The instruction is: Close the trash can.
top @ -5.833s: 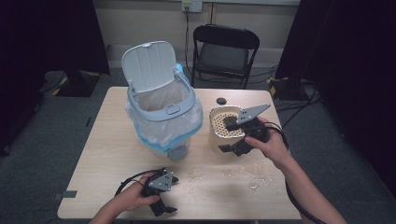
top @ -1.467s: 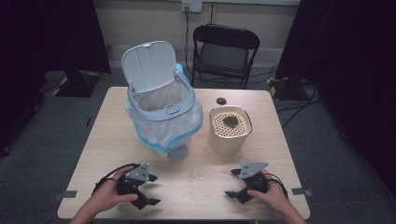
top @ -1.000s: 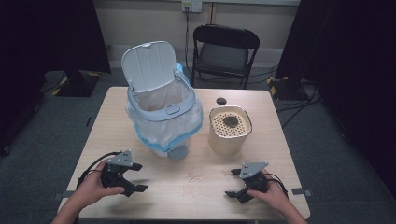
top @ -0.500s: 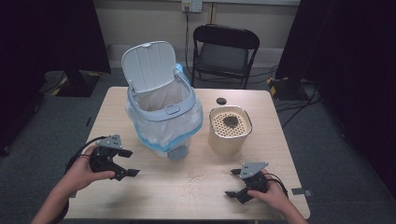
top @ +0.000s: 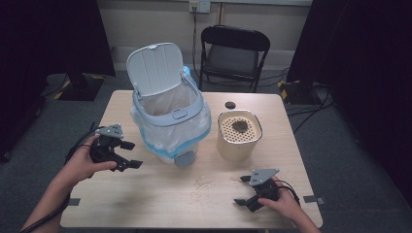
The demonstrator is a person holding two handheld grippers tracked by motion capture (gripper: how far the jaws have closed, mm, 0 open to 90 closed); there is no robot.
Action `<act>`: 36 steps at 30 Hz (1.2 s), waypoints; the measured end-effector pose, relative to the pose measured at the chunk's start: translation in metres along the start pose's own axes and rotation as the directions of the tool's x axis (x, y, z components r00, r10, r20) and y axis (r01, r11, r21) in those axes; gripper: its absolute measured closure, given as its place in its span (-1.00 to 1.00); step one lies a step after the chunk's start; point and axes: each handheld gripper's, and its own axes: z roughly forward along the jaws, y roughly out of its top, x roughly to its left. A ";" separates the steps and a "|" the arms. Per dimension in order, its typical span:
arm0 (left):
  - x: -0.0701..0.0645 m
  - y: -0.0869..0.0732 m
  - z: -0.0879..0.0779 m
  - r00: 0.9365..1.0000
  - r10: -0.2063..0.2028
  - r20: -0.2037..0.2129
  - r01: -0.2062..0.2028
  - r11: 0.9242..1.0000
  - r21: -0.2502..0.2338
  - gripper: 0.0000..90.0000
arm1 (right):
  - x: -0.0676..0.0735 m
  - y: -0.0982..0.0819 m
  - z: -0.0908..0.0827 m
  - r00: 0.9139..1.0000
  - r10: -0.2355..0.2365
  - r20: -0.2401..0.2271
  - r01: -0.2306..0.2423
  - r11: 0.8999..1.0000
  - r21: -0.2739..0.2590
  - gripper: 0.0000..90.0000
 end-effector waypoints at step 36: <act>0.048 0.075 -0.056 0.998 -0.018 -0.066 0.015 0.999 -0.045 -0.63 | 0.000 0.000 0.000 1.000 -0.001 0.002 0.001 1.000 -0.002 -0.70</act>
